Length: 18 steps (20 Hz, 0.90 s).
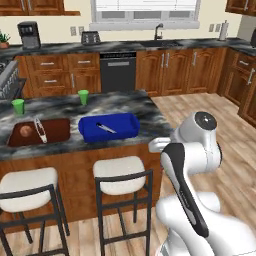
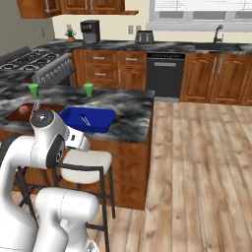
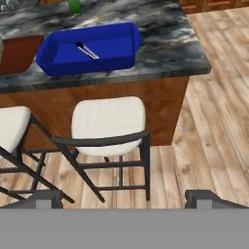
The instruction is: Gather the onion and eggplant from the fridge and place them on a tray on the dining counter. Then gather the fish and chicken drumstick from the fridge and place them on the other tray.
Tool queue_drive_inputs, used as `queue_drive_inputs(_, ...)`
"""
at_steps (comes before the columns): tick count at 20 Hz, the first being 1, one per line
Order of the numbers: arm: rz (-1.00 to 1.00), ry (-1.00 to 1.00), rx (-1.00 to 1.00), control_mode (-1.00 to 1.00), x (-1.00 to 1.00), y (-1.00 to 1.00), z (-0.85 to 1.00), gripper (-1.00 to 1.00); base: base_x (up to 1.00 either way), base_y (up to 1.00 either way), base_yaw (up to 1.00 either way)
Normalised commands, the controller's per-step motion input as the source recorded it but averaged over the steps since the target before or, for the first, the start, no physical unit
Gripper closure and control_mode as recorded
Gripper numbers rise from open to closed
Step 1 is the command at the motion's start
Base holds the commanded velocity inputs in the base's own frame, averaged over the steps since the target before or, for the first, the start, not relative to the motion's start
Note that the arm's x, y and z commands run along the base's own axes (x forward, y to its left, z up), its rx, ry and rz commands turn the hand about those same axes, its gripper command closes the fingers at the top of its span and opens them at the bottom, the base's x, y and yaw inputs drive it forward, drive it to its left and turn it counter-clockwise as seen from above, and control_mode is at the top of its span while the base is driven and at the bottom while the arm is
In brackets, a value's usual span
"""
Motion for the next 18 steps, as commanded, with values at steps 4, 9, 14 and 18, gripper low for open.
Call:
queue_drive_inputs(4, 0.00, 0.00, 0.00, 1.00, 0.00, 0.00, 0.00, -1.00, 0.00, -0.77, 0.00)
queue_drive_inputs(9, 0.00, 0.00, 0.00, 1.00, 0.00, 0.00, 0.00, -1.00, 0.02, -0.75, -0.02)
queue_drive_inputs(14, 0.00, 0.00, 0.00, 1.00, 0.00, 0.00, 0.00, -1.00, 0.08, -0.62, -0.16)
queue_drive_inputs(18, 0.00, 0.00, 0.00, 1.00, 0.00, 0.00, 0.00, -1.00, 0.11, -0.53, -0.22)
